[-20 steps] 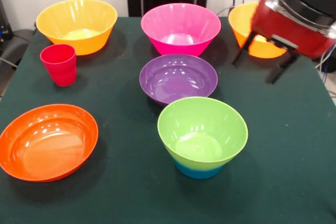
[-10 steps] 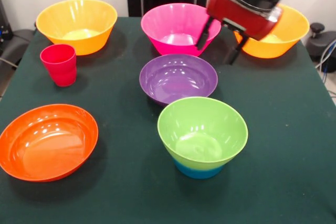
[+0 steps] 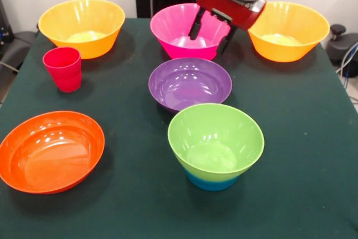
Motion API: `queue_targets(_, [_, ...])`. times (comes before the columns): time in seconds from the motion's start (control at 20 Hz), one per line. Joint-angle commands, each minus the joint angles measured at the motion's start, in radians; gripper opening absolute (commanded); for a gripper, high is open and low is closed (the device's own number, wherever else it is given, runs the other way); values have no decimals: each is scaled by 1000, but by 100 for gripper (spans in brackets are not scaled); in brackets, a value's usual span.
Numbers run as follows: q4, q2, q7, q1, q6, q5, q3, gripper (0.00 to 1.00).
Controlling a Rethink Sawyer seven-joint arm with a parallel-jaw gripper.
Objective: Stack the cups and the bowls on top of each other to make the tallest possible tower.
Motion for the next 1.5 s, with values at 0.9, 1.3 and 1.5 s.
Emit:
queue_targets(0.9, [177, 110, 100, 57, -278, -22, 150, 100])
queue_targets(1.3, [122, 149, 111, 91, -258, -18, 110, 100])
queue_targets(1.5, [95, 177, 105, 90, -267, -16, 109, 100])
